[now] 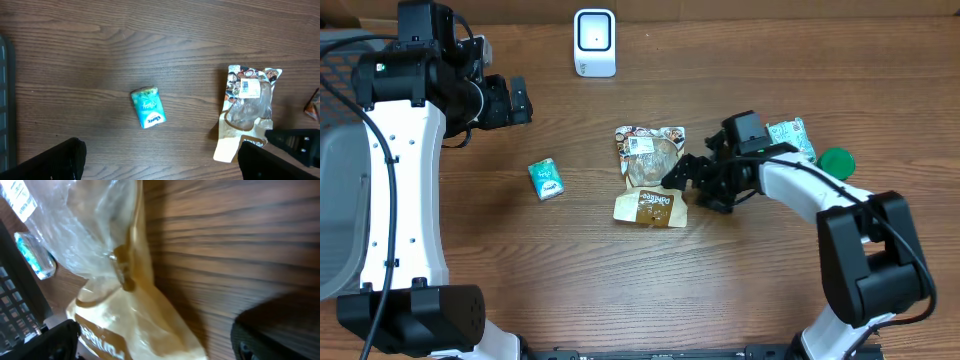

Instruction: Scan the item barcode

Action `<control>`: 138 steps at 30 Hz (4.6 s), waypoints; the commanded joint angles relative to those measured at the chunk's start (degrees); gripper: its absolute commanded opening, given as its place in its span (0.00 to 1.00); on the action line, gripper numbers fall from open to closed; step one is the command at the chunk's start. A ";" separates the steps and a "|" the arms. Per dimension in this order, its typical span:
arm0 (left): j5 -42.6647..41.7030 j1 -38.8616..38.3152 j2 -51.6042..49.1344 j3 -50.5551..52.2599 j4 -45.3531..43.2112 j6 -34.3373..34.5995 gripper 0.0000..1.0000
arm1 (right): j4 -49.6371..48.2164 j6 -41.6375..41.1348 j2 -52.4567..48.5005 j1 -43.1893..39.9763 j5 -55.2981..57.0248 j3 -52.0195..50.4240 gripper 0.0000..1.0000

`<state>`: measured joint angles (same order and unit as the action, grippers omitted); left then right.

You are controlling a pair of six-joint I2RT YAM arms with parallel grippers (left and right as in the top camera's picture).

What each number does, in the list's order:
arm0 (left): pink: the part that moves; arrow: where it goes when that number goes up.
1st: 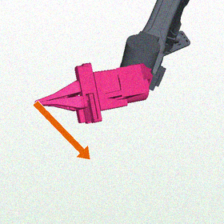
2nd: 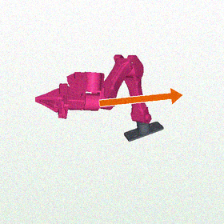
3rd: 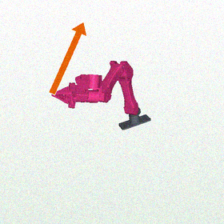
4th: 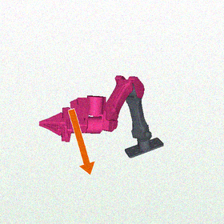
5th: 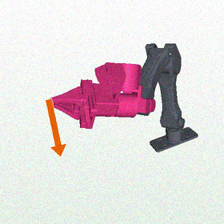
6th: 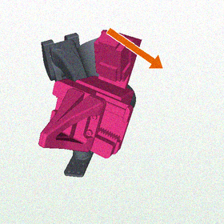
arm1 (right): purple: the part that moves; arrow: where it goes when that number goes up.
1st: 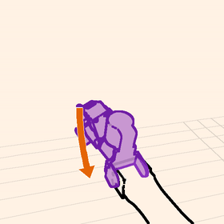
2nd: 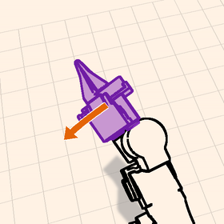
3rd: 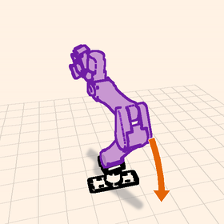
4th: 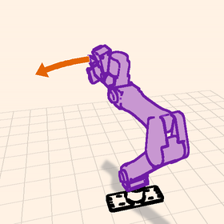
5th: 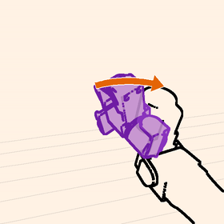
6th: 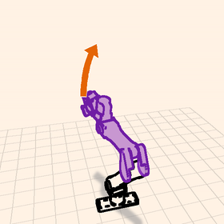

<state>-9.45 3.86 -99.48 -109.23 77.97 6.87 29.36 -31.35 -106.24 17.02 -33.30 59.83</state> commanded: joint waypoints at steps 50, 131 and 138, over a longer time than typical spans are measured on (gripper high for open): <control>-0.50 -0.28 0.50 -1.16 -0.24 -0.46 1.00 | 2.60 18.69 6.78 3.93 1.33 3.23 0.04; -0.50 -0.28 0.50 -1.16 -0.24 -0.46 1.00 | -15.39 69.85 -20.22 15.13 73.24 58.53 0.04; -0.50 -0.28 0.50 -1.16 -0.24 -0.46 1.00 | -30.03 88.00 -30.34 16.20 78.47 58.51 0.04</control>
<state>-9.47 3.86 -99.48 -109.23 77.97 6.90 0.91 45.04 -132.99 33.41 40.99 117.01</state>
